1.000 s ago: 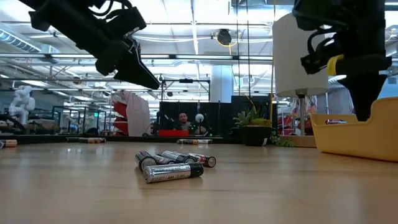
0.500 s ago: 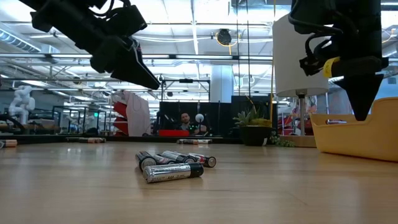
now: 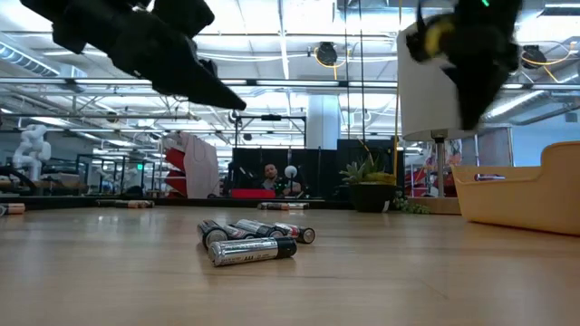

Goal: Sort batteries
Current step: Put the brown battery into the yellow bin

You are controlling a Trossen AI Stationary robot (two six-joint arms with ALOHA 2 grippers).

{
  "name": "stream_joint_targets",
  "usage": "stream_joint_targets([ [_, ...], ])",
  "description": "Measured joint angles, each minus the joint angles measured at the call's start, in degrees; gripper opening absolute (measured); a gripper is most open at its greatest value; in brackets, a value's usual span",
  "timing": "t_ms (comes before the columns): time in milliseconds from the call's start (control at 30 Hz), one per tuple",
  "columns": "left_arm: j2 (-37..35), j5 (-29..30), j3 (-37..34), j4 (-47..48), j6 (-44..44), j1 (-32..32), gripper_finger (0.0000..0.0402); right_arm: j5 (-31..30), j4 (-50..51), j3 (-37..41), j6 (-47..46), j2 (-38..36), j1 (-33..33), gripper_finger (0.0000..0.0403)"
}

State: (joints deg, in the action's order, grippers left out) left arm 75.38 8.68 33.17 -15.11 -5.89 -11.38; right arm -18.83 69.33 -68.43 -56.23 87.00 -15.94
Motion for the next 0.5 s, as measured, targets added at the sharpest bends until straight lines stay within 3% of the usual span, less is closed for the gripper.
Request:
stream_joint_targets([
  [100, 1.65, -5.77, -0.02, -1.74, -1.99, -0.04, 0.0231, -6.31, -16.38, -0.56, 6.82, -0.10, -1.87, 0.0169],
  [300, 7.83, -12.17, -0.02, -5.53, -3.80, -0.04, 0.0231, -6.15, -56.45, 7.40, 22.02, 4.98, -4.61, 0.0167],
  [400, 11.08, -17.47, -0.07, -6.85, -5.01, -0.04, 0.0231, -3.69, -67.76, 8.71, 25.97, 10.25, -4.95, 0.0167],
  [500, 14.00, -20.73, -0.07, -9.70, -5.49, -0.44, 0.0231, -0.58, -71.96, 7.60, 29.45, 15.99, -5.19, 0.0167],
])
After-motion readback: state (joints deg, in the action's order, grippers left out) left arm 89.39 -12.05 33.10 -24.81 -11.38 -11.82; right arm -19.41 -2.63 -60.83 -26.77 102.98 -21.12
